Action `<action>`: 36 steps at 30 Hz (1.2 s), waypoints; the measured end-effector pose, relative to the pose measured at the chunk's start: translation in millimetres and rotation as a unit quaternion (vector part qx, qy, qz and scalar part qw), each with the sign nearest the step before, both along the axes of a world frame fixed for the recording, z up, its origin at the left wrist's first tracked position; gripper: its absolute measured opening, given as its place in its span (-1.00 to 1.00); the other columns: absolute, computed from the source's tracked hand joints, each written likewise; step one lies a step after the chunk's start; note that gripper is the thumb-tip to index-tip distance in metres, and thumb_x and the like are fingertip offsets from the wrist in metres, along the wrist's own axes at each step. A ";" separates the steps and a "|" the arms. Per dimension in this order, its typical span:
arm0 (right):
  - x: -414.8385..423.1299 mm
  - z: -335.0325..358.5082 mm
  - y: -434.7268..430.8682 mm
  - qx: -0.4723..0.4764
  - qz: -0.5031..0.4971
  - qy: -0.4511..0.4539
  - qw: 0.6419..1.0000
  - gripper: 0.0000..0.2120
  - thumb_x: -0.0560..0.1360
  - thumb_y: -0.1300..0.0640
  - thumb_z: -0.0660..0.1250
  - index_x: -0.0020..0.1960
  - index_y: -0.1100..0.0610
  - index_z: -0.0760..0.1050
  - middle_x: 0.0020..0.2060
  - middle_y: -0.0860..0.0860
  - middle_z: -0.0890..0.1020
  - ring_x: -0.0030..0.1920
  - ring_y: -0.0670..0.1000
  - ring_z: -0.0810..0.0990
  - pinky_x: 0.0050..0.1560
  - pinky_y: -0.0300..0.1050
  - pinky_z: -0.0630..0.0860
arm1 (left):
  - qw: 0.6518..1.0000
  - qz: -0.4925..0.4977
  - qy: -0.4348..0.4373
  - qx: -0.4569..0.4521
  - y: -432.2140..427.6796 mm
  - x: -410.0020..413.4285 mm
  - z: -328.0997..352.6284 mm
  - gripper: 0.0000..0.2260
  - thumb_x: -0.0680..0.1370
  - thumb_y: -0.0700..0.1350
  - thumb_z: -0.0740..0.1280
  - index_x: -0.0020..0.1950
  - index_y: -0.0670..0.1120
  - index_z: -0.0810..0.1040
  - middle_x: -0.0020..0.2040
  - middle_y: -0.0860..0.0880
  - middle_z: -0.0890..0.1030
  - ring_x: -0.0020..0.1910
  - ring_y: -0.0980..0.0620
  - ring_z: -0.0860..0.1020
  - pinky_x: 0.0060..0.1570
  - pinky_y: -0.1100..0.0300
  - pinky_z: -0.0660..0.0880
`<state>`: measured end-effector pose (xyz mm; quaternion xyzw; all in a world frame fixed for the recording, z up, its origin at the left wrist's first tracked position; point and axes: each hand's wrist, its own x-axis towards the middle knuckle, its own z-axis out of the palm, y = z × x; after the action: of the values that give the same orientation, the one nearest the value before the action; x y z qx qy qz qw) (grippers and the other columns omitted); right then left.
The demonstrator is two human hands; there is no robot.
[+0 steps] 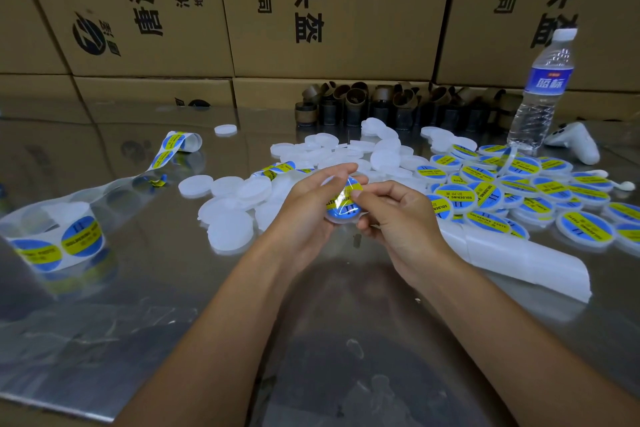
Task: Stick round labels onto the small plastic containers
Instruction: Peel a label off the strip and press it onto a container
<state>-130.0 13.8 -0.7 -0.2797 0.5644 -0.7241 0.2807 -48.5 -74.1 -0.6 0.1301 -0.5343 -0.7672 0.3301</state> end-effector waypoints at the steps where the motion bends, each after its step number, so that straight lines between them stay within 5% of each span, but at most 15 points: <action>1: -0.2 -0.1 0.1 0.000 0.000 -0.001 1.000 -0.92 0.42 0.26 0.42 -0.23 0.16 0.54 -0.46 0.04 0.58 -0.55 -0.11 0.45 -0.39 -0.23 0.44 | 1.000 0.000 0.001 -0.004 0.2 0.2 -0.1 -0.84 0.60 -0.23 0.18 0.02 -0.13 0.57 -0.15 -0.02 0.69 -0.16 0.04 0.65 -0.20 0.21 0.59; 12: 0.4 0.3 0.1 -0.011 -0.014 0.022 1.000 -0.93 0.43 0.18 0.42 -0.20 0.18 0.58 -0.48 0.02 0.59 -0.54 -0.08 0.50 -0.33 -0.17 0.49 | 1.000 0.007 0.005 -0.029 0.8 1.0 -1.5 -0.82 0.60 -0.29 0.17 0.03 -0.12 0.55 -0.14 0.03 0.70 -0.14 0.09 0.66 -0.15 0.22 0.60; 19: 0.7 -5.7 -2.2 0.017 -0.118 0.248 0.961 -0.86 0.42 0.19 0.42 -0.27 0.09 0.48 -0.60 -0.09 0.47 -0.46 -0.02 0.56 -0.30 -0.11 0.56 | 1.000 0.007 -0.004 -0.022 3.8 0.1 -0.6 -0.80 0.61 -0.27 0.17 0.03 -0.13 0.58 -0.02 -0.08 0.66 -0.10 0.00 0.66 -0.17 0.23 0.58; 23: 0.3 -9.0 -3.0 0.020 -0.142 0.348 0.926 -0.81 0.44 0.10 0.38 -0.18 0.01 0.35 -0.56 -0.02 0.47 -0.47 -0.11 0.45 -0.42 -0.29 0.33 | 0.999 -0.008 -0.013 -0.033 8.2 -1.2 -0.3 -0.77 0.63 -0.23 0.13 0.02 -0.12 0.59 -0.05 -0.04 0.69 -0.09 0.03 0.66 -0.06 0.22 0.58; 28: -2.1 -13.4 -1.2 0.074 -0.152 0.424 0.890 -0.77 0.49 -0.06 0.28 -0.08 0.04 0.27 -0.50 -0.09 0.40 -0.38 0.03 0.45 -0.36 -0.06 0.36 | 0.999 -0.016 0.001 -0.029 8.1 -0.6 1.0 -0.77 0.64 -0.21 0.11 0.04 -0.13 0.58 -0.07 -0.03 0.69 -0.09 0.02 0.65 -0.10 0.23 0.59; 36: -1.6 -4.6 -0.6 0.031 -0.085 0.244 0.966 -0.78 0.49 0.00 0.34 -0.27 0.09 0.51 -0.47 -0.02 0.56 -0.48 -0.10 0.49 -0.38 -0.23 0.43 | 0.998 -0.037 0.055 0.024 6.2 0.7 3.1 -0.78 0.63 -0.19 0.11 0.06 -0.13 0.56 -0.06 -0.01 0.70 -0.03 0.05 0.66 -0.08 0.21 0.60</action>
<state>-131.6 13.2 -5.3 -0.3899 0.6599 -0.6373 0.0804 -47.8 -67.9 2.5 0.0761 -0.5010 -0.7978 0.3268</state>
